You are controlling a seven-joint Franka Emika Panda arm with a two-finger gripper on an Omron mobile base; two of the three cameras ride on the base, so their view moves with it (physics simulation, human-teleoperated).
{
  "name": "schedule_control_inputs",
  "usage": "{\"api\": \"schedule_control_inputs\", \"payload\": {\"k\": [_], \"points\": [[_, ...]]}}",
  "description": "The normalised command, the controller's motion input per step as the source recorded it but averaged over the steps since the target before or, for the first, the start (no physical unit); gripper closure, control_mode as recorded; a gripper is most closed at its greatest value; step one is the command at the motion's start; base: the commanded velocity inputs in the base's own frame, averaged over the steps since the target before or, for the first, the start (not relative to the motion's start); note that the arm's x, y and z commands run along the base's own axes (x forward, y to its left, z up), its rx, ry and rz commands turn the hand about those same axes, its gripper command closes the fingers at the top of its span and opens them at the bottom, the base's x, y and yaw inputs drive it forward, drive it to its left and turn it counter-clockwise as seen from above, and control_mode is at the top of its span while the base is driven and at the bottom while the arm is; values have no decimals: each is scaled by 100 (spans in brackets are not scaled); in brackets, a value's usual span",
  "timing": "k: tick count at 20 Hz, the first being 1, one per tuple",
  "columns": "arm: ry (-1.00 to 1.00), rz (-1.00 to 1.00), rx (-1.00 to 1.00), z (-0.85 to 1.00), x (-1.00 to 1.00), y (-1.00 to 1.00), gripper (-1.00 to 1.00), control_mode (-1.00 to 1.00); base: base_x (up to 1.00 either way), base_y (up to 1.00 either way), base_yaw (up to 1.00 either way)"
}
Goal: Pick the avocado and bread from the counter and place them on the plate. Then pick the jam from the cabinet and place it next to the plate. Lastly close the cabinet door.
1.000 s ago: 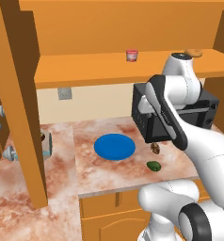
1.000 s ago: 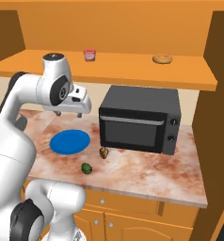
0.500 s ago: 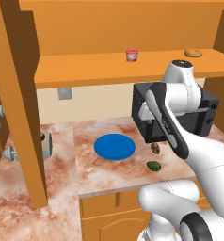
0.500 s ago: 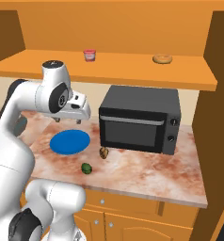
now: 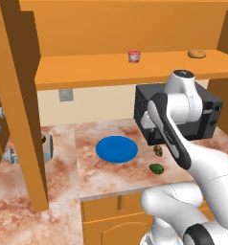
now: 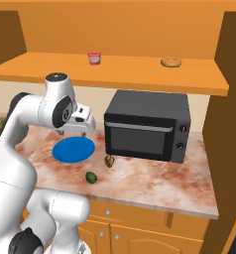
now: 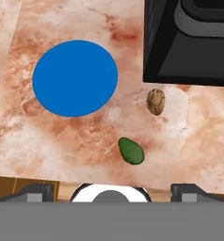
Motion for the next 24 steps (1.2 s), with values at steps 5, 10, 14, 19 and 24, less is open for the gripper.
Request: {"api": "schedule_control_inputs", "payload": {"k": [5,10,14,19,24], "points": [[0,2,0,-21,0,-1,-100,-100,0,0,0],[0,6,0,-20,0,-9,-100,-100,0,0,0],[0,7,0,-12,0,-11,-100,-100,0,0,0],[0,7,0,-20,0,-11,-100,-100,0,0,0],[0,5,-1,-27,0,-4,-100,-100,0,0,0]]}}
